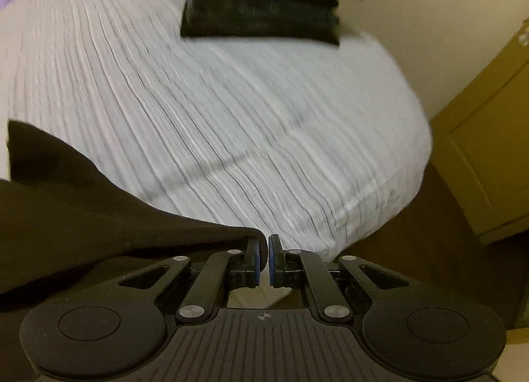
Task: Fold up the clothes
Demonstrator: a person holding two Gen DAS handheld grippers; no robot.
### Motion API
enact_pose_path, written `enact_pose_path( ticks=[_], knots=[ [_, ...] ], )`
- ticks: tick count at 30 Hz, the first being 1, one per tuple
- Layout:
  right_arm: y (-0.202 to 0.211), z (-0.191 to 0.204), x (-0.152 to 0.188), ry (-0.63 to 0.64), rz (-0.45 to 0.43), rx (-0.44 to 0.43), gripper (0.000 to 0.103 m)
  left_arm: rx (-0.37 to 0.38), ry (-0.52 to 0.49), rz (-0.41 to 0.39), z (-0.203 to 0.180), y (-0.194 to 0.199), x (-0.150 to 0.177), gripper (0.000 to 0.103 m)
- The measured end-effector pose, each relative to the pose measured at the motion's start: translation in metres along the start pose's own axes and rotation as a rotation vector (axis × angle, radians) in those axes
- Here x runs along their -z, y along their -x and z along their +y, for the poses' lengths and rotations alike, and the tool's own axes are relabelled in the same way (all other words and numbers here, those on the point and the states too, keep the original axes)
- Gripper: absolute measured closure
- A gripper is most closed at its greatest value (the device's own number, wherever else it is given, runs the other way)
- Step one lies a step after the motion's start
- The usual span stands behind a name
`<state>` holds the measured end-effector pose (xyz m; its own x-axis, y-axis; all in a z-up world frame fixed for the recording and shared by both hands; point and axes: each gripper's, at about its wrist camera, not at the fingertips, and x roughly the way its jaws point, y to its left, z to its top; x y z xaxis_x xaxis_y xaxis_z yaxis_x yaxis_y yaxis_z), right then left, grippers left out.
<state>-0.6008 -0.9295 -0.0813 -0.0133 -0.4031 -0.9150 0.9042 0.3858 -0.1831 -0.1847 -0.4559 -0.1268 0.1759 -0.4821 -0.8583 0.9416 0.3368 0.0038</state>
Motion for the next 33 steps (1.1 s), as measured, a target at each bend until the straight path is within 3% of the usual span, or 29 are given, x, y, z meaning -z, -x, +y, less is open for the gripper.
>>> enact_pose_path(
  ticks=[4,7,9,10,11,17,19,20,21,23,28,29,30,31,33],
  knots=[
    [-0.020,-0.007,-0.002,0.013,0.070,-0.086,0.100,0.062,0.024,0.026,-0.031,-0.037,-0.044,0.052],
    [-0.016,0.008,-0.003,0.155,0.067,-0.099,0.099,0.143,0.052,0.059,-0.044,-0.071,-0.081,0.051],
    [-0.008,0.012,-0.002,0.189,0.061,-0.127,0.080,0.193,0.061,0.093,-0.052,-0.094,-0.102,0.043],
    [-0.001,0.017,-0.001,0.204,0.050,-0.145,0.038,0.215,0.066,0.114,-0.056,-0.106,-0.110,0.042],
    [0.006,0.021,-0.001,0.218,0.038,-0.163,0.018,0.241,0.075,0.135,-0.057,-0.119,-0.116,0.041],
    [0.046,0.067,-0.013,0.292,-0.082,-0.353,0.018,0.351,0.173,0.325,-0.054,-0.200,-0.122,0.041],
    [0.049,0.086,-0.028,0.299,-0.137,-0.398,0.018,0.390,0.218,0.406,-0.053,-0.220,-0.112,0.047],
    [0.048,0.096,-0.038,0.302,-0.157,-0.424,0.018,0.428,0.238,0.424,-0.053,-0.221,-0.104,0.061],
    [0.044,0.108,-0.049,0.311,-0.163,-0.453,0.018,0.454,0.237,0.431,-0.055,-0.220,-0.100,0.078],
    [0.034,0.133,-0.067,0.359,-0.159,-0.501,0.018,0.468,0.216,0.414,-0.056,-0.209,-0.094,0.091],
    [-0.017,0.199,-0.080,0.602,0.024,-0.564,0.021,0.420,0.217,0.273,-0.035,-0.149,-0.087,0.095],
    [-0.024,0.202,-0.080,0.621,0.054,-0.566,0.055,0.410,0.226,0.245,-0.028,-0.135,-0.087,0.096],
    [-0.026,0.203,-0.080,0.632,0.074,-0.567,0.080,0.396,0.234,0.218,-0.023,-0.122,-0.092,0.096],
    [-0.026,0.203,-0.081,0.636,0.083,-0.570,0.092,0.371,0.245,0.182,-0.015,-0.107,-0.099,0.096],
    [-0.004,0.192,-0.088,0.600,0.028,-0.603,0.094,0.316,0.269,0.107,0.003,-0.077,-0.109,0.096]
  ],
)
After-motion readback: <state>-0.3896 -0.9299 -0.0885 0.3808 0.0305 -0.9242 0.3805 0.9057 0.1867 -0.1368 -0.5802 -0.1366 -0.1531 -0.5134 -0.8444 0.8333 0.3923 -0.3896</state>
